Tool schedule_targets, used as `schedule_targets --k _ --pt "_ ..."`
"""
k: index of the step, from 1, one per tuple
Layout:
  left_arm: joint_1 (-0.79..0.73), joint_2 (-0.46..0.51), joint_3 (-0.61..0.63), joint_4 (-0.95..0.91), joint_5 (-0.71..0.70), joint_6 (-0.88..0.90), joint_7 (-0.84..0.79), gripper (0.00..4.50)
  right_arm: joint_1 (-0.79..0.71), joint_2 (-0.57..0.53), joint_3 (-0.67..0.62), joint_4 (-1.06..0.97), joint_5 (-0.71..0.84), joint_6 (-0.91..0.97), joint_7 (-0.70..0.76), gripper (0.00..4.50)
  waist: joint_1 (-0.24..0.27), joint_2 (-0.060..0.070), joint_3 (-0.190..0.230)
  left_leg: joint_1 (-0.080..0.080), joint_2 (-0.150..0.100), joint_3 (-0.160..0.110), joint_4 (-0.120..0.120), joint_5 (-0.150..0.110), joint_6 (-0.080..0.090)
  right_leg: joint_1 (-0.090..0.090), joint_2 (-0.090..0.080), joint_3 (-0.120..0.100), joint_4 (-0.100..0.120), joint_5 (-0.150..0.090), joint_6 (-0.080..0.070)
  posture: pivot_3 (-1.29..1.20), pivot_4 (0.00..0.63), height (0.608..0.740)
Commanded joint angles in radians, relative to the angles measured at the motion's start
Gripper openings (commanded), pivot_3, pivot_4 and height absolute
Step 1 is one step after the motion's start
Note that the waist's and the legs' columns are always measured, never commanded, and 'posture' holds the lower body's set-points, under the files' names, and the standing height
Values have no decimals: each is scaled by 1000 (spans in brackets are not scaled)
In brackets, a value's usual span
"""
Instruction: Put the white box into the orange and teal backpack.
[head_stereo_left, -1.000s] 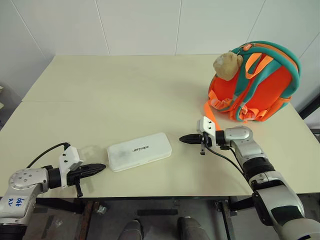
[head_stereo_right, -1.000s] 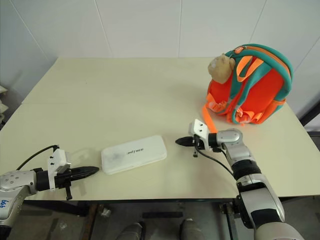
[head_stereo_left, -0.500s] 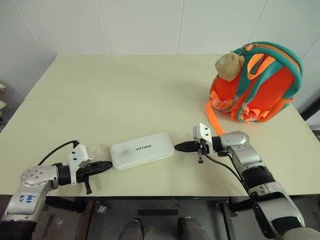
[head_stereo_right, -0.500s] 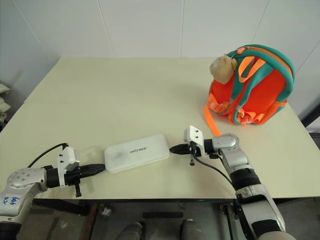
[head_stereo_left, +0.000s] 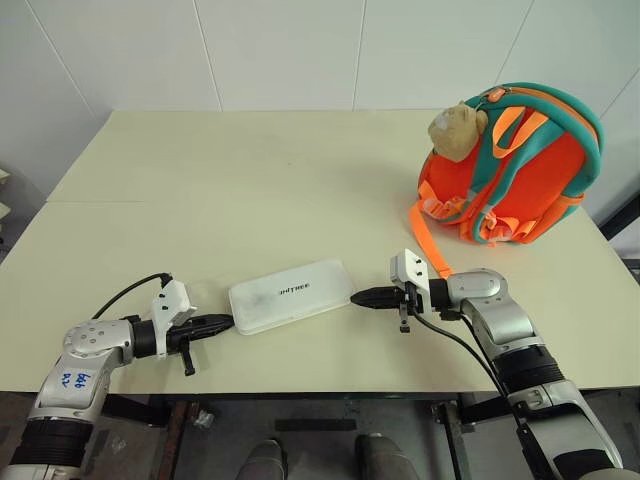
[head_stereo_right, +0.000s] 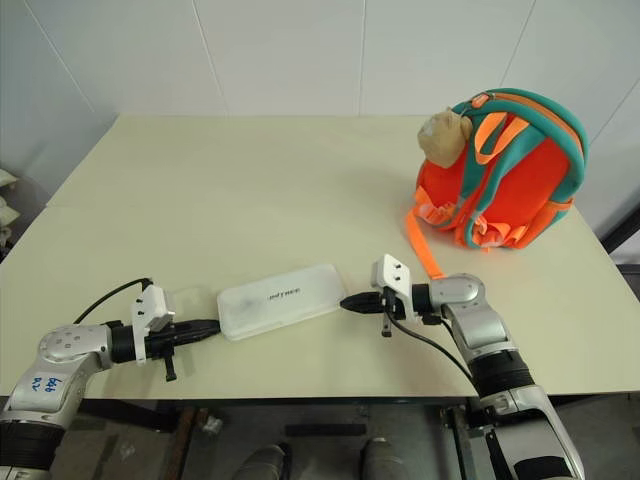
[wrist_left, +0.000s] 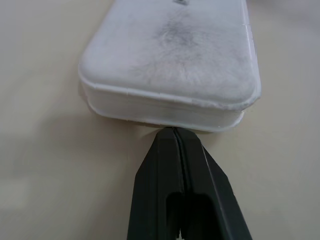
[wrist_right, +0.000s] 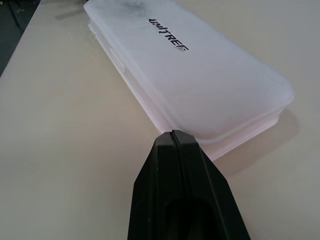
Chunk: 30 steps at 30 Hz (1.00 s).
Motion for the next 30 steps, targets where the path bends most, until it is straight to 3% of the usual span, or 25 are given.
schedule_targets --k 1,10,20,30 --pt "-8 2 5 0 3 -24 -11 7 -41 7 -10 71 -19 -57 -29 0 -2 0 0 0 0 0 0 0 0 0 0 0 0 0 0 0 150 740" --pt "14 17 28 1 4 -33 -2 7 -144 -51 -46 188 0 -89 36 0 -1 0 0 0 0 0 0 0 0 0 0 0 0 0 0 0 150 740" --pt "11 1 26 -17 -1 -36 16 7 -269 80 -21 470 -65 -235 -23 0 -16 0 0 0 0 0 -1 0 0 0 0 0 0 0 0 0 150 740" --pt "-13 -12 13 3 4 -46 21 7 -186 94 -8 308 -42 -176 49 0 -21 0 0 0 0 0 -1 0 0 0 0 0 1 0 0 0 150 740"
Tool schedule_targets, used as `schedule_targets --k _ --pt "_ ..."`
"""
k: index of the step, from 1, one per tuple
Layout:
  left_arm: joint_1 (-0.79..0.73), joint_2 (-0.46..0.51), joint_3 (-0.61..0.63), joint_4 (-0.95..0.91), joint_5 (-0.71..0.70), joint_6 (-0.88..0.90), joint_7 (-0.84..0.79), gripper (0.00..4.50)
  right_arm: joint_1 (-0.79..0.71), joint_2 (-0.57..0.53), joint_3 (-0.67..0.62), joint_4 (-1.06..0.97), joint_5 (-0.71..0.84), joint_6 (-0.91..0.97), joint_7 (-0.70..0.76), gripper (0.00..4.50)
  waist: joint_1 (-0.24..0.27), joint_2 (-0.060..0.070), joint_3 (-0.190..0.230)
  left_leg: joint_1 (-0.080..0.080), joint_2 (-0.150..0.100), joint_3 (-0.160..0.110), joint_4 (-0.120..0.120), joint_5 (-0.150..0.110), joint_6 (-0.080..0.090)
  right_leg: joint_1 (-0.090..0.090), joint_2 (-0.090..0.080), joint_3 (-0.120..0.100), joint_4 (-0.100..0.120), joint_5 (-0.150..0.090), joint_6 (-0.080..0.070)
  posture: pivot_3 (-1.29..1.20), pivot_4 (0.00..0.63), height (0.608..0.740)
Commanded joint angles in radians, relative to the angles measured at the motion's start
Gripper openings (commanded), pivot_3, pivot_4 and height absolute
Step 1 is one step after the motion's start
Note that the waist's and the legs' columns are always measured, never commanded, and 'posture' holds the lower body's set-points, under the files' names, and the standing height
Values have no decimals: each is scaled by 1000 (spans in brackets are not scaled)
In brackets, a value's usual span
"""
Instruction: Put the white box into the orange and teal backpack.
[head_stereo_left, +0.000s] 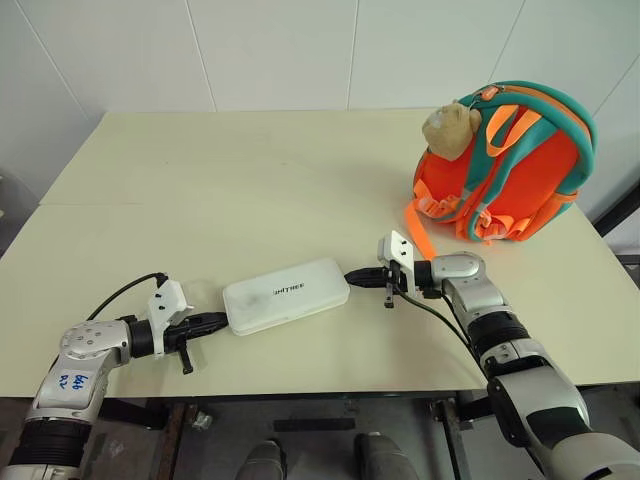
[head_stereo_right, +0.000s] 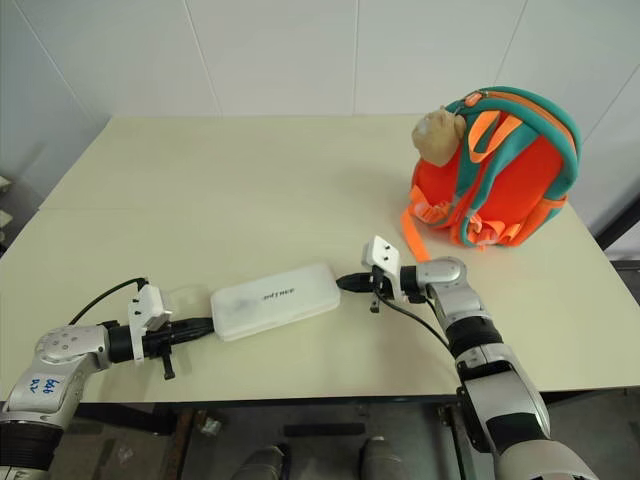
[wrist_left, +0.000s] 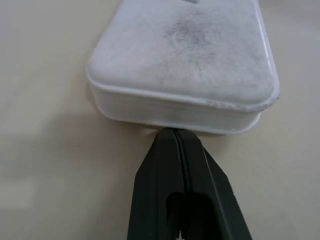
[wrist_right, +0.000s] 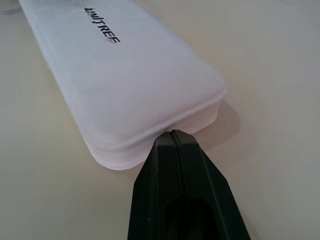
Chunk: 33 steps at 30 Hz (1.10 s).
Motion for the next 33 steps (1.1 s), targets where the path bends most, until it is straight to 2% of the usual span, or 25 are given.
schedule_targets --k 1,7,14,25,33 --pt "-23 -12 -2 -7 4 -23 -2 7 37 -13 2 -133 35 47 37 0 0 0 0 0 0 0 0 0 0 0 0 0 0 0 0 0 150 740" --pt "-79 -43 -47 31 27 -35 -13 7 140 -92 -16 -347 76 174 61 0 9 0 0 0 0 0 1 0 0 0 0 0 0 0 0 0 150 740" --pt "-141 -50 -98 92 60 -50 -51 7 239 -174 -56 -483 102 253 -1 0 18 0 0 0 0 0 2 0 0 0 0 0 0 0 0 0 150 740" --pt "-46 75 -8 71 51 -4 -48 7 240 -145 -34 -485 108 258 -34 0 11 0 0 0 0 0 2 0 0 0 0 0 1 0 0 0 150 740" --pt "-38 27 29 -8 -25 31 -40 7 209 -114 -21 -429 93 233 -34 0 17 0 0 0 0 0 3 0 0 1 0 0 1 0 0 0 150 740"
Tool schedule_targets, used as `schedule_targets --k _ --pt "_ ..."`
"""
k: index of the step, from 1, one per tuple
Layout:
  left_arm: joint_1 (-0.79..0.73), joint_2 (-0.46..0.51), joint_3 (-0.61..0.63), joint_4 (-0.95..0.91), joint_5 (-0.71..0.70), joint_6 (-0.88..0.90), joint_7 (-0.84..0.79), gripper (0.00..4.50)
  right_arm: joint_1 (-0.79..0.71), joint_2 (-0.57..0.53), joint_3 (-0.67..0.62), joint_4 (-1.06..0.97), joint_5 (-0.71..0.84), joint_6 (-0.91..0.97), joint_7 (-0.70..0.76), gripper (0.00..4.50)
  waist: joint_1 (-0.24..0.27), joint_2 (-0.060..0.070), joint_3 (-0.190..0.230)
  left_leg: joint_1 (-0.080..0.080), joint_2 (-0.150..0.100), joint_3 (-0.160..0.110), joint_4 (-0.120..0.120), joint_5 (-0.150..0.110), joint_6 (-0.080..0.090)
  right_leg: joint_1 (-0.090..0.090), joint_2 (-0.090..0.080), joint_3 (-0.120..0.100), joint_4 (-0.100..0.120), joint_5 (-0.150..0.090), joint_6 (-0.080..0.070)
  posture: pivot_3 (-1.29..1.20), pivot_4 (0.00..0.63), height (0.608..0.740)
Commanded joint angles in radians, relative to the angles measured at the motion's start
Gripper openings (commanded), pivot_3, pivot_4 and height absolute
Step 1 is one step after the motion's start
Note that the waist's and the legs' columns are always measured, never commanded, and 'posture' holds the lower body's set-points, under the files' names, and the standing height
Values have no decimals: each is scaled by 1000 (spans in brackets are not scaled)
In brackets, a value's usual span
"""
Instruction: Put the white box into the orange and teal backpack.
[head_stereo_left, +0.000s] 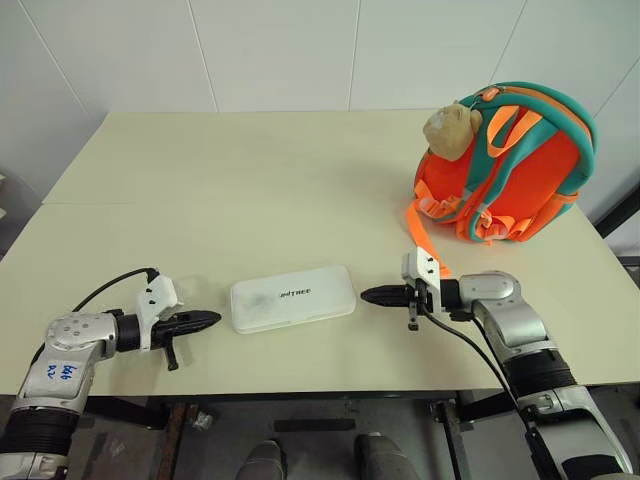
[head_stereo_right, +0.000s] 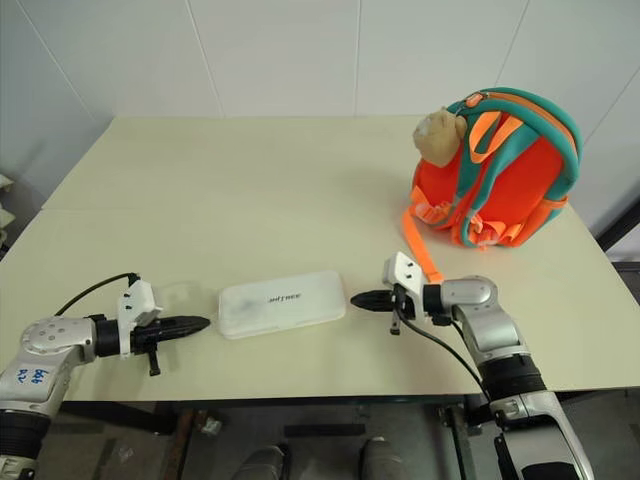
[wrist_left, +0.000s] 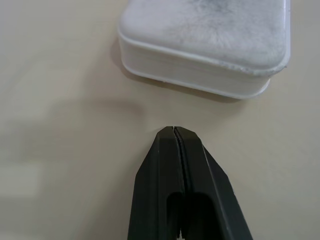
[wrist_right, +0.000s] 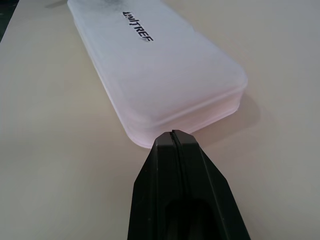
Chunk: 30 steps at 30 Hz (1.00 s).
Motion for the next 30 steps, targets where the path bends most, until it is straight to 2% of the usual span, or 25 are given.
schedule_targets --k 1,8,15,24,30 --pt "0 -30 13 -83 -54 26 1 7 -29 14 7 16 3 -31 -3 0 3 0 0 0 0 0 0 0 0 0 0 0 0 0 0 0 150 740" --pt "-11 -59 13 -102 -66 38 8 7 -47 37 22 66 -7 -60 -9 0 6 0 0 0 0 0 0 0 0 0 0 0 0 0 0 0 150 740" --pt "-30 -73 -6 -83 -42 35 18 7 -22 41 26 25 6 -44 -12 0 6 0 0 0 0 0 0 0 0 0 0 0 0 0 0 0 150 740" --pt "-165 -148 -94 53 29 -25 -9 7 36 -38 -16 -110 44 45 2 0 10 0 0 -1 -1 0 2 0 0 1 0 0 -1 1 1 0 150 740" --pt "-279 -229 -175 168 77 -69 -48 7 136 -123 -73 -231 71 125 -20 0 13 0 0 -1 -1 0 3 0 0 2 0 0 -1 1 2 0 150 740"
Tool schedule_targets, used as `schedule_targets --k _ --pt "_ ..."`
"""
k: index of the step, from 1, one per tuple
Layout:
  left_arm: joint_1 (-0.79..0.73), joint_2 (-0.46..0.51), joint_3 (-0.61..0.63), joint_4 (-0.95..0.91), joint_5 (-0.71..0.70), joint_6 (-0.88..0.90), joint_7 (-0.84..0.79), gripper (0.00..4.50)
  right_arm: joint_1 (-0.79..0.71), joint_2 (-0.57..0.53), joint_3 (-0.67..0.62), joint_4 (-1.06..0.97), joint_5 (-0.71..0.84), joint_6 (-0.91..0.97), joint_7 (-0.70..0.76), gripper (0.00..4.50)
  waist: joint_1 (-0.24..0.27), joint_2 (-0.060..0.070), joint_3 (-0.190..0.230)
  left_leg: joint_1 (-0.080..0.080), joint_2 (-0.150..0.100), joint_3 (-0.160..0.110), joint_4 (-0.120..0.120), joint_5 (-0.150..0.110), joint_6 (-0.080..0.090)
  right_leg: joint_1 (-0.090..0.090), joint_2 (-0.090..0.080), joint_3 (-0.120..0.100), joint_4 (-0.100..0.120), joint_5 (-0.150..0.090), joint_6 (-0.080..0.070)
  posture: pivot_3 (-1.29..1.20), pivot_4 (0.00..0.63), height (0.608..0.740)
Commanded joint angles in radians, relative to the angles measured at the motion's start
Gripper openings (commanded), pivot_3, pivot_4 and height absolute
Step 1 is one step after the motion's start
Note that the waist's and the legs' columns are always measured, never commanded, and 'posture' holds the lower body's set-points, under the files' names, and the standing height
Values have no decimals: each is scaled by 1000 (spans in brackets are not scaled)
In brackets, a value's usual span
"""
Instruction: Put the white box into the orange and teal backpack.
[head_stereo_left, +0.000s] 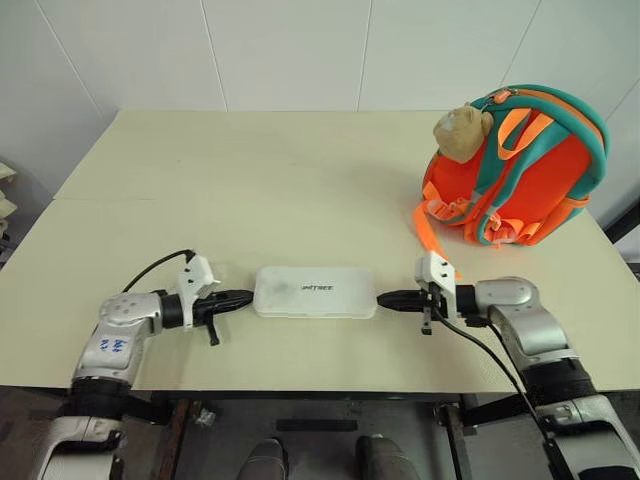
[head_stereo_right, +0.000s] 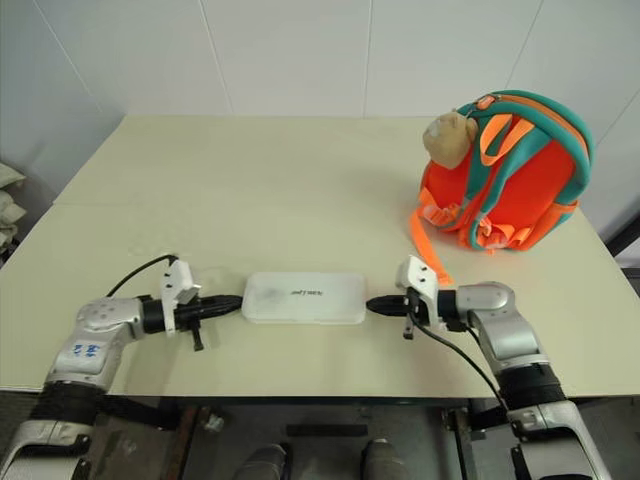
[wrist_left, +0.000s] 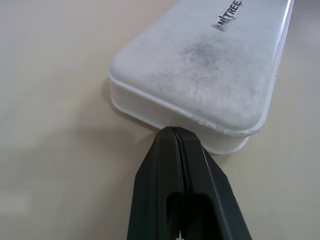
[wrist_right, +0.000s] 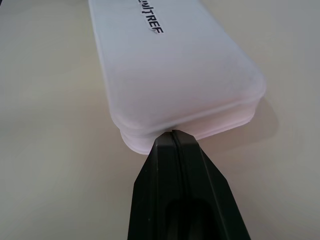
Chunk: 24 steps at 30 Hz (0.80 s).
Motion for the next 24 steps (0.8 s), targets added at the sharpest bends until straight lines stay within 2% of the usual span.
schedule_targets --k 1,9,19,22,24 --pt "-56 -63 -75 30 16 -38 -49 7 48 -30 -39 -116 51 36 -13 0 1 0 0 0 0 0 0 0 0 0 0 0 0 0 0 0 150 740" --pt "-66 -104 -108 28 27 -41 -80 7 133 -78 -106 -183 63 73 -63 0 -2 0 0 0 0 0 1 0 0 1 0 0 0 0 0 0 150 740" --pt "-27 -73 -69 -30 11 3 -61 7 132 -83 -109 -152 59 70 -70 0 -2 0 0 0 0 0 1 0 0 1 0 0 0 0 1 0 150 740" --pt "-22 -54 -42 -48 3 27 -40 581 112 -101 -108 -113 33 64 -76 583 -3 0 0 0 0 0 1 0 0 1 0 0 0 0 1 0 150 740" --pt "-9 -30 -23 -72 -6 70 -25 1165 99 -113 -116 -92 30 59 -79 1188 -4 0 0 0 0 0 1 0 0 1 0 0 0 0 1 0 150 740"
